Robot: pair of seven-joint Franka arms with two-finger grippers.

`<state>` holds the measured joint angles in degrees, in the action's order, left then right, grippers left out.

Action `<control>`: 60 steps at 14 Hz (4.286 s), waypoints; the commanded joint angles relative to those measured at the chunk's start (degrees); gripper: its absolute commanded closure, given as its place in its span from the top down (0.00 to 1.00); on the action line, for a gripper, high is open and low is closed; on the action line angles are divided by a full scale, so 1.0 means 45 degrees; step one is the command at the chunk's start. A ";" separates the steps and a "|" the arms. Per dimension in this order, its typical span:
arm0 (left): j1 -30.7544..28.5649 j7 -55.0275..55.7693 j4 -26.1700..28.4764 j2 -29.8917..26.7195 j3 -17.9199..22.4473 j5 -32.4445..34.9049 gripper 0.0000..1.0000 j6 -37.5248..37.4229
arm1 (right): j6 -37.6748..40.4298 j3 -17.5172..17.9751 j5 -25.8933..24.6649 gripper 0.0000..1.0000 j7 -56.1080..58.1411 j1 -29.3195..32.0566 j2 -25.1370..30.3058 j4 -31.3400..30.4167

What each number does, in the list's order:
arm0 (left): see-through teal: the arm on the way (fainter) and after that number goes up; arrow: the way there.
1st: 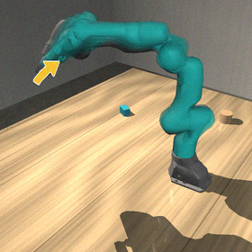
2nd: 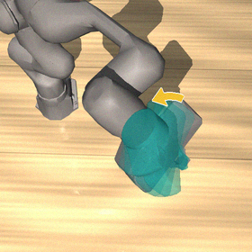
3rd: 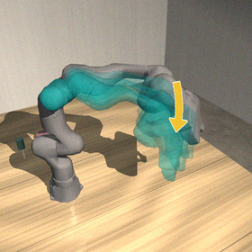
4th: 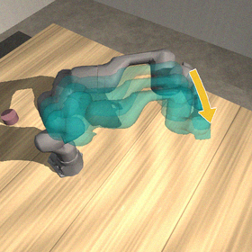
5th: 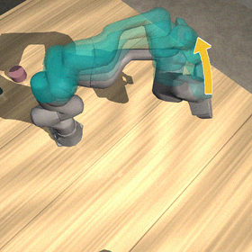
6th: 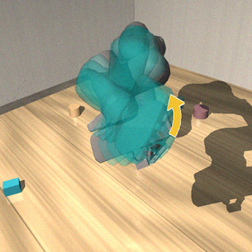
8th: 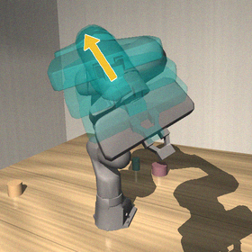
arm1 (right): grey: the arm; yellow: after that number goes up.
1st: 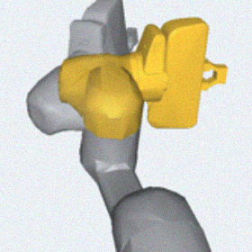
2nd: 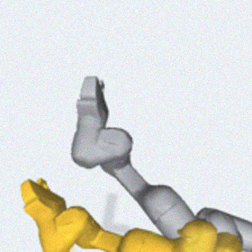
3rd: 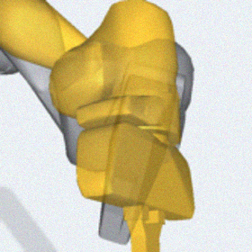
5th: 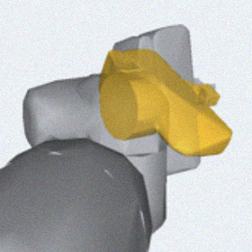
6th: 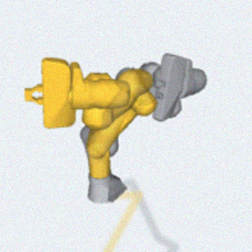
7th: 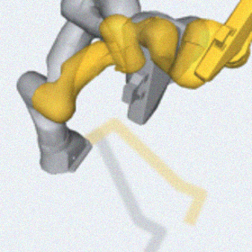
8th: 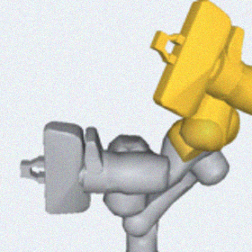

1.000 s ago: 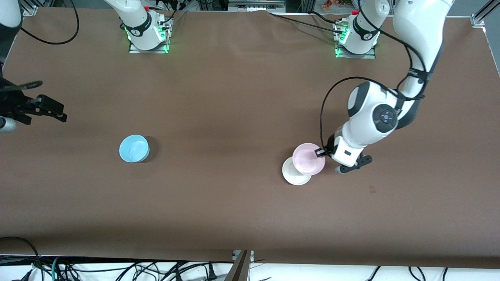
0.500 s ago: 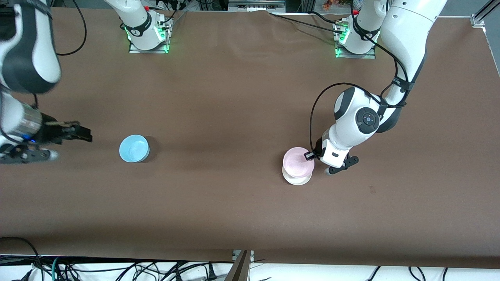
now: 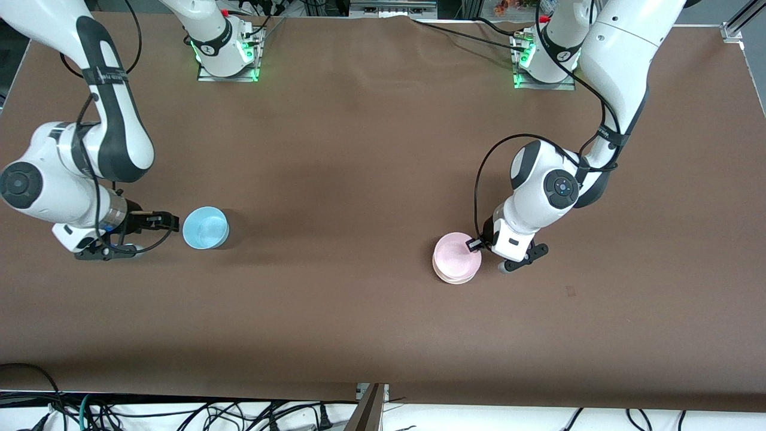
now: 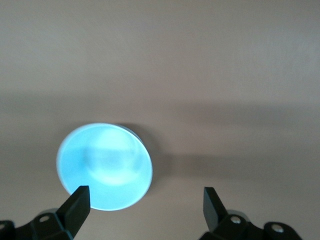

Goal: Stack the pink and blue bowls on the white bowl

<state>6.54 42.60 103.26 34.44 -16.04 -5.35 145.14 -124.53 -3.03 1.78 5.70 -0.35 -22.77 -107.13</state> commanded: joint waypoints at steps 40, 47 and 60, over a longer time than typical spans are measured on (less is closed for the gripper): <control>-0.4130 -0.6908 -0.7028 -0.2007 0.0498 0.1052 0.80 -1.1412 | -0.4256 0.3586 -0.0396 0.00 -1.6383 -0.7182 -0.5953 0.8079; -0.1829 -0.7472 -0.5119 -0.4271 0.3208 0.1718 0.86 -1.2116 | -0.6599 0.2313 -0.0396 0.00 -1.6444 -0.8789 -0.7654 0.9705; 0.1399 -0.7729 -0.0623 -0.8667 0.5733 0.1425 1.00 -1.0592 | -0.7951 0.2137 -0.0376 0.00 -1.6424 -0.9317 -0.8515 0.9764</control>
<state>11.71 8.56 96.38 -0.42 8.70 1.49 96.06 -159.54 7.24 1.02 -67.16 -41.56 -59.29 -65.94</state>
